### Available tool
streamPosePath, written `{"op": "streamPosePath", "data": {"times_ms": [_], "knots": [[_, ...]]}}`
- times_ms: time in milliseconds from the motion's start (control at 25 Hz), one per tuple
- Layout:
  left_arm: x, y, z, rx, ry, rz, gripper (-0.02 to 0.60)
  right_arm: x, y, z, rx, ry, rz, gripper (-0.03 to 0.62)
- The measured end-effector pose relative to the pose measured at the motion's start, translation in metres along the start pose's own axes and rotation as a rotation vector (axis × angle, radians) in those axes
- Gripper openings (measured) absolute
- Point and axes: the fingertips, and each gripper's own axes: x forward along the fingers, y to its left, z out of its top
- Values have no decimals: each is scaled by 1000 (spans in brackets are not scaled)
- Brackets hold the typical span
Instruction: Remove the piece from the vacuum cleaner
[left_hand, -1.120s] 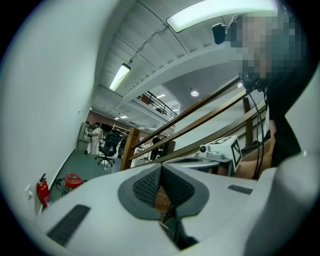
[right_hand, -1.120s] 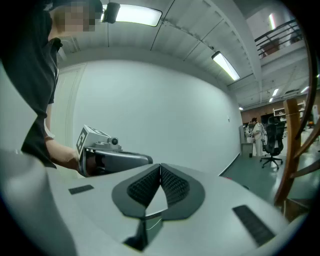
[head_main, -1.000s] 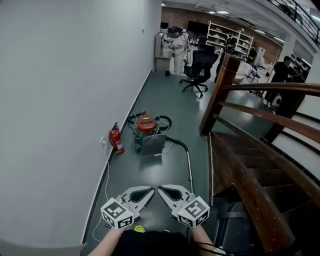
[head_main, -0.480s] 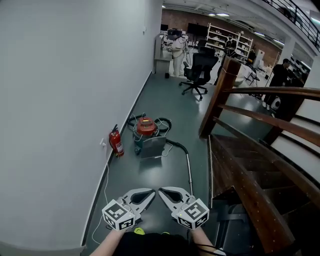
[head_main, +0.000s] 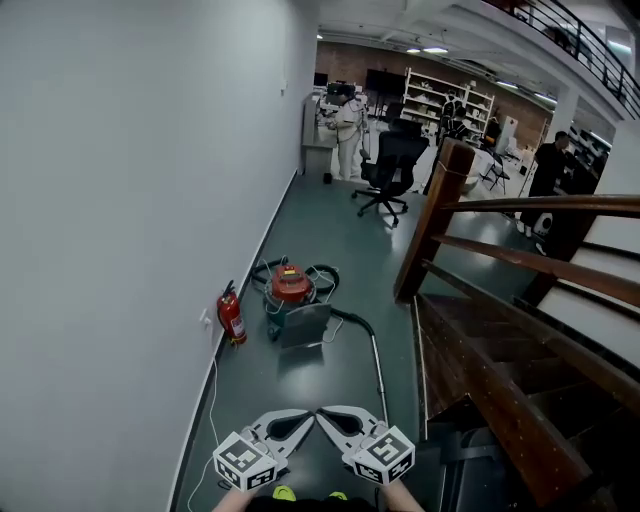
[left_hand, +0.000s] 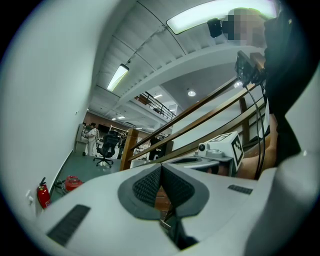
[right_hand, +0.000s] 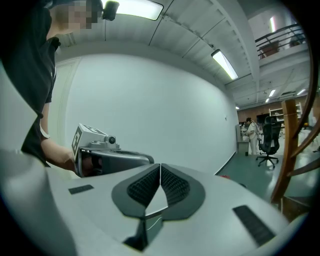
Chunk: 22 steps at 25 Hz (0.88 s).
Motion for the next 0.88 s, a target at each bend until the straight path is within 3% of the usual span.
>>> {"op": "streamPosePath", "data": {"times_ms": [280,880], "knots": [[-19,14,-1,39,-1,-23,8,19,11,-1,-6,-23,-10,15],[-12,39,-3,7,15,-28,8,39,-4,-1,-27,3,-28,17]]}}
